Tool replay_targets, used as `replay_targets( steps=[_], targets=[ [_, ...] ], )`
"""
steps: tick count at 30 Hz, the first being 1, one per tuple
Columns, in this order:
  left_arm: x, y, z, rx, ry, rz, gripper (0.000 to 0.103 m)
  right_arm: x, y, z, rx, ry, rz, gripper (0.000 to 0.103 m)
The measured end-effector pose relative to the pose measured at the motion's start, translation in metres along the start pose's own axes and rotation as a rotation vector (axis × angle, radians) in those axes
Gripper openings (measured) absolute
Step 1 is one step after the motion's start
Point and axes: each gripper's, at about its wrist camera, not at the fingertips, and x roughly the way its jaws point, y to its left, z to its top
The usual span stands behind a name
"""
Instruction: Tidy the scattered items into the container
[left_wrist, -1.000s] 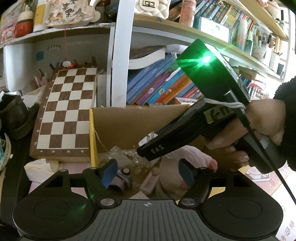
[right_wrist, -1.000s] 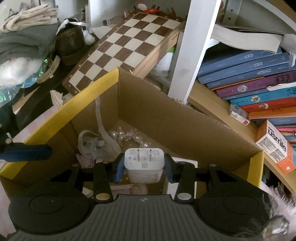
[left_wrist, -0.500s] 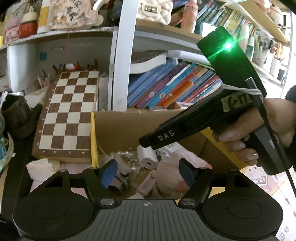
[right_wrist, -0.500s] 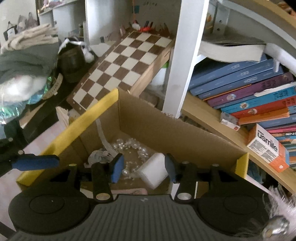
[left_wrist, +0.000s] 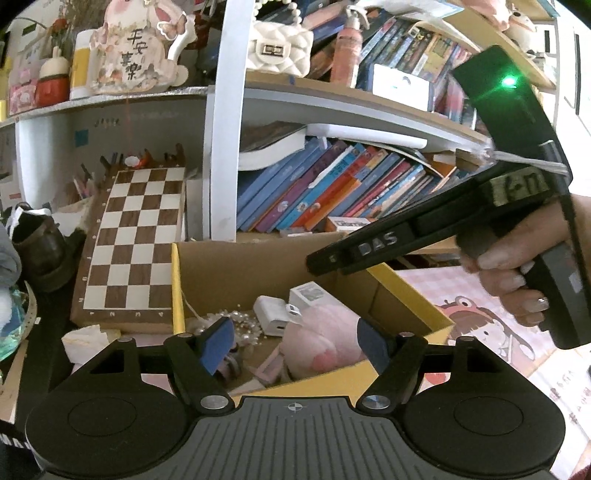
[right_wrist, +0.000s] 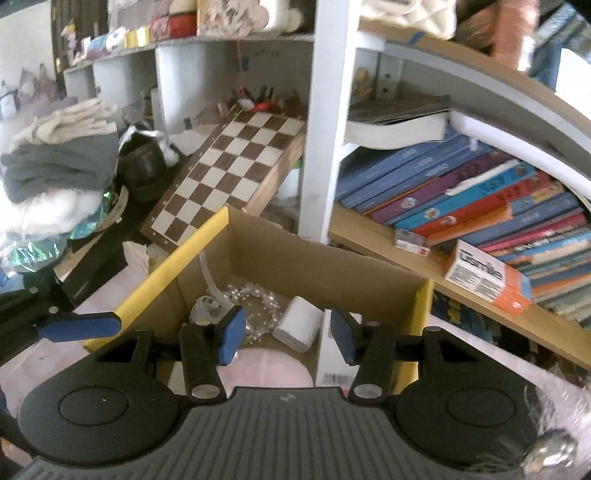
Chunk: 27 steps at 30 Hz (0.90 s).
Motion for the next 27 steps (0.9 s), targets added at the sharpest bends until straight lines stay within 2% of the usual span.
replay_targets(
  steps=[12, 27],
  targets=[
    [-0.027, -0.013, -0.016, -0.03, 0.022, 0.012, 0.077, -0.058, 0.001, -0.054, 0.064, -0.042, -0.086, 0.054],
    [-0.046, -0.032, -0.036, -0.019, 0.052, 0.005, 0.077, -0.086, 0.011, -0.121, 0.134, -0.003, -0.149, 0.056]
  ],
)
